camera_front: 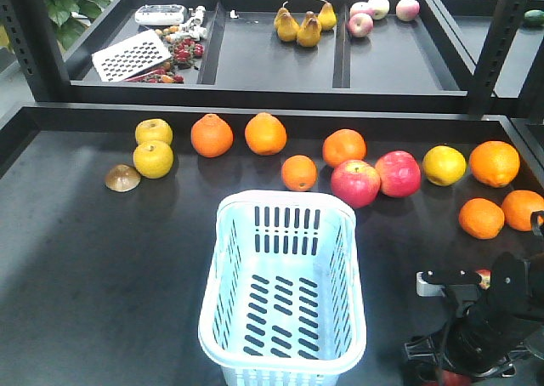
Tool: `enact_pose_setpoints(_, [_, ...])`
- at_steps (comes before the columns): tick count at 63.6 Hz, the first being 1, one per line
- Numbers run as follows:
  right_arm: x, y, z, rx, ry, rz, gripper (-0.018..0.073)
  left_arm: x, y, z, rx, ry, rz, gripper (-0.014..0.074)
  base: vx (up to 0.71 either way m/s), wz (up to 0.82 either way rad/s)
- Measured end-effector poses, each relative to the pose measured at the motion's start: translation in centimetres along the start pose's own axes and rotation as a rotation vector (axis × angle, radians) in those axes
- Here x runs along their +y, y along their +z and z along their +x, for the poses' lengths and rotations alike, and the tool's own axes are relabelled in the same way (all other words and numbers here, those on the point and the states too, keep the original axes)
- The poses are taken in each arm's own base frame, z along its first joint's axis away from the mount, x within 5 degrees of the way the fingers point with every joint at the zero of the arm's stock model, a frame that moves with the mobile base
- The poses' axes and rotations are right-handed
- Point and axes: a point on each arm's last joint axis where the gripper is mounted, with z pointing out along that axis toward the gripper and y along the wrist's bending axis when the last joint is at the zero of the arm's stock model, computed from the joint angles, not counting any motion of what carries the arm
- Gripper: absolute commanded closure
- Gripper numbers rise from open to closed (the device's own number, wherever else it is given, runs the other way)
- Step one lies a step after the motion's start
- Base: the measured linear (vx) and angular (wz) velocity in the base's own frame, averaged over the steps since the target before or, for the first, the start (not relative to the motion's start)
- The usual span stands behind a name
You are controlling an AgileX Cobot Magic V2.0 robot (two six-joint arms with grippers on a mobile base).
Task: Pick three apples into basket with both arms
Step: 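Carry the red apple over the basket and release it inside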
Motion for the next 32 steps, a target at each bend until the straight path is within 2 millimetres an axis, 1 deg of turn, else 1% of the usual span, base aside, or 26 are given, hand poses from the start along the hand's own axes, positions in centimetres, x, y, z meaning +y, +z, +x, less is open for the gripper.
enact_pose_setpoints(7, [0.1,-0.2,-0.2,0.006,0.000,-0.004,0.0253,0.0,0.0,0.0,0.000,0.000,0.000,0.0006,0.00,0.00])
enact_pose_setpoints(9, [0.1,-0.2,-0.3,0.011,0.001,-0.007,0.0272,0.0,0.0,0.0,0.000,0.000,0.000,0.0006,0.00,0.00])
enact_pose_setpoints(14, [0.2,-0.5,-0.5,0.032,-0.001,-0.017,0.0295,0.0,0.0,0.0,0.000,0.000,0.000,0.0006,0.00,0.00])
enact_pose_setpoints(20, [0.3,-1.2,-0.8,0.041,-0.005,-0.026,0.0295,0.0,0.0,0.0,0.000,0.000,0.000,0.0006,0.00,0.00])
enact_pose_setpoints(23, [0.5,-2.0,-0.8,0.031,-0.009,-0.031,0.0295,0.0,0.0,0.0,0.000,0.000,0.000,0.0006,0.00,0.00])
enact_pose_setpoints(27, [0.6,-3.5,-0.9,-0.008,-0.017,-0.035,0.0295,0.0,0.0,0.0,0.000,0.000,0.000,0.0006,0.00,0.00])
enact_pose_setpoints(32, [0.9,-6.1,-0.7,-0.082,-0.029,-0.038,0.0295,0.0,0.0,0.0,0.000,0.000,0.000,0.0006,0.00,0.00])
